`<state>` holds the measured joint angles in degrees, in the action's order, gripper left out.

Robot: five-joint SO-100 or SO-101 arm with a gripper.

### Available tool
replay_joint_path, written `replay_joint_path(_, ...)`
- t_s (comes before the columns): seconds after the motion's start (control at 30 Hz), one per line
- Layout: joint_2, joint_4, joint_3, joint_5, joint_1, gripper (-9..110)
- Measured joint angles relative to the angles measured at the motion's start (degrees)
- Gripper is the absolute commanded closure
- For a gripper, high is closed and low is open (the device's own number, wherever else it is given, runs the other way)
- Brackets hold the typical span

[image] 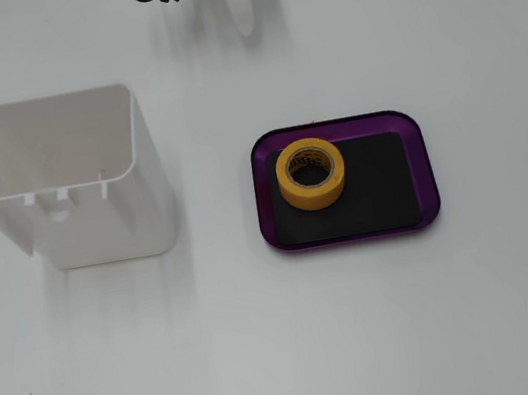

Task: Remove the yellow tape from the box.

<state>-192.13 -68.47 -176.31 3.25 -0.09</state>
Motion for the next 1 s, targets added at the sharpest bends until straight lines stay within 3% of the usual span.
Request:
replay_joint_path(0.73,0.00,0.88,0.18,-0.18,0.09,102)
replay_joint_path(1.0,1.85,4.13,9.58,12.13,2.20,102)
